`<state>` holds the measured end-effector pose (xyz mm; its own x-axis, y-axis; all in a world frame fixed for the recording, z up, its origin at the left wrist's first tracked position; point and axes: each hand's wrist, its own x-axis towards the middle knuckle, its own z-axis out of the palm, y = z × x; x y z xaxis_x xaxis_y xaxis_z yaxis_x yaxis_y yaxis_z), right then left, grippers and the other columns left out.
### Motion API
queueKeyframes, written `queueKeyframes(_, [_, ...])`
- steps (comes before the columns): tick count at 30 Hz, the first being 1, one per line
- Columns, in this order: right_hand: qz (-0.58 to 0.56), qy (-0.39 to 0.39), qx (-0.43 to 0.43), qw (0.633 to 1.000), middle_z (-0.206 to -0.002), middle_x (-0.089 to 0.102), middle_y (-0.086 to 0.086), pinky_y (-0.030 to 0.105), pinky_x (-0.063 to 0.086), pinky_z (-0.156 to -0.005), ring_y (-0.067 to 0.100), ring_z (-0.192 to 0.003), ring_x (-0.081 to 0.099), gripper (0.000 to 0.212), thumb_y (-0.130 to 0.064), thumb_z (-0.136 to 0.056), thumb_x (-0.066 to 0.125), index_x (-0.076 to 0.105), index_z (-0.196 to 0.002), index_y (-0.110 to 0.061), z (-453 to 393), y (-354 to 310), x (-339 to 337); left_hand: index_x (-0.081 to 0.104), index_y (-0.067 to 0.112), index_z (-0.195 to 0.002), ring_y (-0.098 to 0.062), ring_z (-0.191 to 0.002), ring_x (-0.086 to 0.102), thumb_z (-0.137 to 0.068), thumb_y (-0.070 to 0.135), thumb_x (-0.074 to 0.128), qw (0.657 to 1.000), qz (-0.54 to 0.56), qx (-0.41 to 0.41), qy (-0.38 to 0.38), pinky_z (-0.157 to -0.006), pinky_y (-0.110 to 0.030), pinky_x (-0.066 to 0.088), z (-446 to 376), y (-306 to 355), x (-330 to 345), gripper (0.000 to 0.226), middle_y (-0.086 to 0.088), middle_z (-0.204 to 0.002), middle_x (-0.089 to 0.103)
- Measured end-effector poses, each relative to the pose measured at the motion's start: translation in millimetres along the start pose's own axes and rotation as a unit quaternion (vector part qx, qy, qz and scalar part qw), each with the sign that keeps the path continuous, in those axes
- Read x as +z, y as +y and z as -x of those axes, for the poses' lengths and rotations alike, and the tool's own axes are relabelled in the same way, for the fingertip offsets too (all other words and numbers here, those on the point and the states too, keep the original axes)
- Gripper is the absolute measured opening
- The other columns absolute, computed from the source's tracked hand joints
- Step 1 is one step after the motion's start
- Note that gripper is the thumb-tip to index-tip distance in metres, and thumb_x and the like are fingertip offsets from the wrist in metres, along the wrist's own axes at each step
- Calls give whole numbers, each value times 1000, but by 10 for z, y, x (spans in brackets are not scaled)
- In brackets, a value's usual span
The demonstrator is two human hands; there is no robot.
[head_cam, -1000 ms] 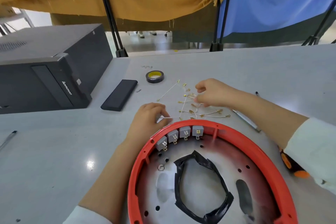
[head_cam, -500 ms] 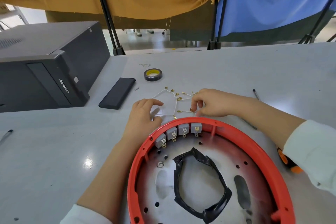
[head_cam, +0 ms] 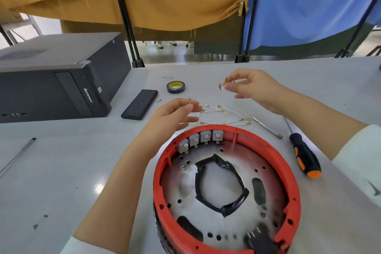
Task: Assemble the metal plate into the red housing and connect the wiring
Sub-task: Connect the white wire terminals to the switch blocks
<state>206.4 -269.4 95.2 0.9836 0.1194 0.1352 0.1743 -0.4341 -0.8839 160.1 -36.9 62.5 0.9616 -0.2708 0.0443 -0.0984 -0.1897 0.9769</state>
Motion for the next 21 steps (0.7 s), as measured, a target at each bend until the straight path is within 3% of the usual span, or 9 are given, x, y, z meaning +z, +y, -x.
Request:
queueKeyframes(2, [-49,12,-8,999,-98,67,-3,29,51,-82,11,-92,64,5,-20,-88,66,63,-88,-24,81,-121,-6,67,25,-109,-7,-97,71,-102,25,50,1000,-17,-7,-25,-88,-20,53,62,107,29,19,14,-108,74])
queueKeyframes(6, [-132,3,-34,991,-86,55,1,29,54,-70,11,-68,57,8,-15,-92,59,59,-88,-21,274,-354,29,63,34,-105,-2,-101,63,-99,21,53,988,-152,-4,-15,-84,-10,44,181,125,70,18,19,-113,65])
queueKeyframes(10, [-124,-52,-34,990,-76,54,2,23,41,-57,10,-58,44,9,-8,-92,58,60,-90,-17,511,-493,100,62,31,-109,2,-98,59,-99,10,48,988,-150,-21,21,-78,-6,42,339,-37,41,27,13,-114,64])
queueKeyframes(12, [-38,-27,-60,997,-74,57,-1,18,41,-56,5,-57,45,10,-9,-90,61,63,-89,-19,626,-525,156,64,32,-110,-1,-100,60,-100,11,47,991,-123,-32,27,-83,-10,44,410,-107,38,29,13,-113,65])
queueKeyframes(14, [39,43,-111,992,-74,56,-7,11,41,-57,-4,-57,46,10,-13,-89,64,65,-88,-23,710,-561,213,65,31,-109,-10,-107,62,-101,12,46,994,-96,-32,38,-95,-22,47,462,-152,51,29,10,-114,67])
queueKeyframes(17, [16,85,-140,986,-76,53,-6,15,43,-57,-1,-59,46,11,-13,-90,63,63,-91,-24,757,-635,247,65,34,-106,-13,-110,62,-101,12,46,994,-94,-24,44,-100,-29,47,487,-190,60,29,6,-116,68])
queueKeyframes(21, [-171,-83,4,982,-75,56,5,15,34,-40,5,-46,42,8,-3,-89,61,62,-93,-9,787,-593,353,69,33,-98,-13,-104,64,-101,14,46,997,-67,-11,47,-92,-21,49,479,-199,48,30,8,-108,70])
